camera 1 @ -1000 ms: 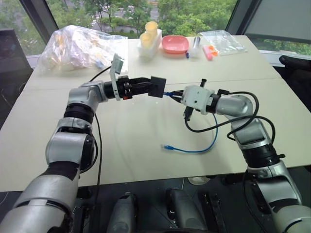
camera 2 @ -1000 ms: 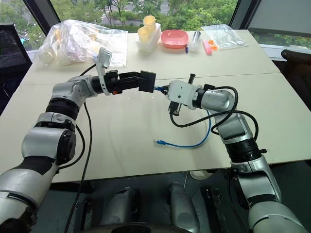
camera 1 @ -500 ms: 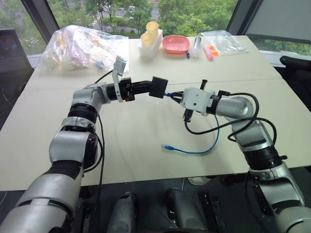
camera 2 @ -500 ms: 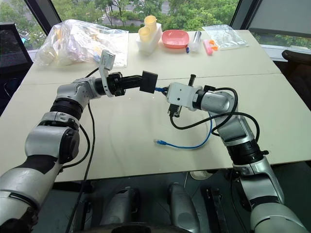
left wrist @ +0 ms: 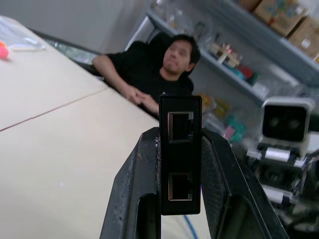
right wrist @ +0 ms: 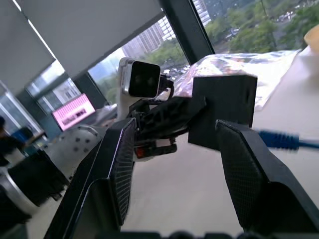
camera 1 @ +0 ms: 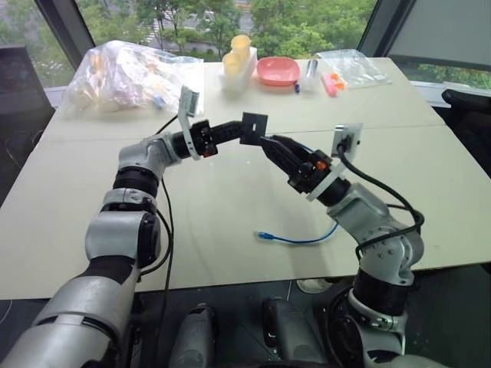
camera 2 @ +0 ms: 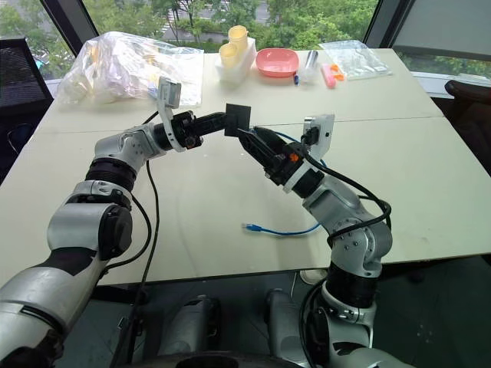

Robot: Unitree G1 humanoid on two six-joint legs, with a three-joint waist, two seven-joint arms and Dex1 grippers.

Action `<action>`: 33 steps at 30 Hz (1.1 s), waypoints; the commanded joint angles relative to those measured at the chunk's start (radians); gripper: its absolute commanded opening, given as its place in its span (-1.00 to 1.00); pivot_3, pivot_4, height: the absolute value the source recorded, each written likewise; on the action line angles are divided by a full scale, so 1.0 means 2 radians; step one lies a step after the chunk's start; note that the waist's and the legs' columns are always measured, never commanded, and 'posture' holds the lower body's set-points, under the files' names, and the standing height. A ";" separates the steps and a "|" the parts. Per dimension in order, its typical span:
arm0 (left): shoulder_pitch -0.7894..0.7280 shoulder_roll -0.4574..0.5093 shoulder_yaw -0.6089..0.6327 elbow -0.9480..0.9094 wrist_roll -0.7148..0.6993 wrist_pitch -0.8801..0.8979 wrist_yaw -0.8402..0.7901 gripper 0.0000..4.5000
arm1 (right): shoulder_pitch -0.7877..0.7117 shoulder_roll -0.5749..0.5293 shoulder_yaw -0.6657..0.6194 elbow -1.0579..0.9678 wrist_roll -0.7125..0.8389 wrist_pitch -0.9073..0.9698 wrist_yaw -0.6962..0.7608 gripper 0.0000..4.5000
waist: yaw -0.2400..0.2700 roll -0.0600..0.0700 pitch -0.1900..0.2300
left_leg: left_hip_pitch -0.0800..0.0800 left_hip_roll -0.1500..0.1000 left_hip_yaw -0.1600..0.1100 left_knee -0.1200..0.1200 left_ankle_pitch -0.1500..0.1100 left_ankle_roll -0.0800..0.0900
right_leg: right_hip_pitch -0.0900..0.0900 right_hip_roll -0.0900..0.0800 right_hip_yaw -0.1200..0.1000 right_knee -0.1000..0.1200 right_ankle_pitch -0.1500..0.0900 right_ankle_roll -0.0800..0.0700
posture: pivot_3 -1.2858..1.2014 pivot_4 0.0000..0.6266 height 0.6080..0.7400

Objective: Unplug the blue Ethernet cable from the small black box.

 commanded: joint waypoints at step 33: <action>0.126 -0.021 0.035 -0.278 -0.167 0.208 0.102 -0.78 | 0.006 -0.005 0.043 0.037 0.129 -0.125 -0.066 0.16 | -0.003 0.000 0.000 | 0.000 0.000 0.000 0.000 0.000 0.000 | 0.000 0.000 0.000 0.000 0.000 0.000 | 0.03 -0.52 1.00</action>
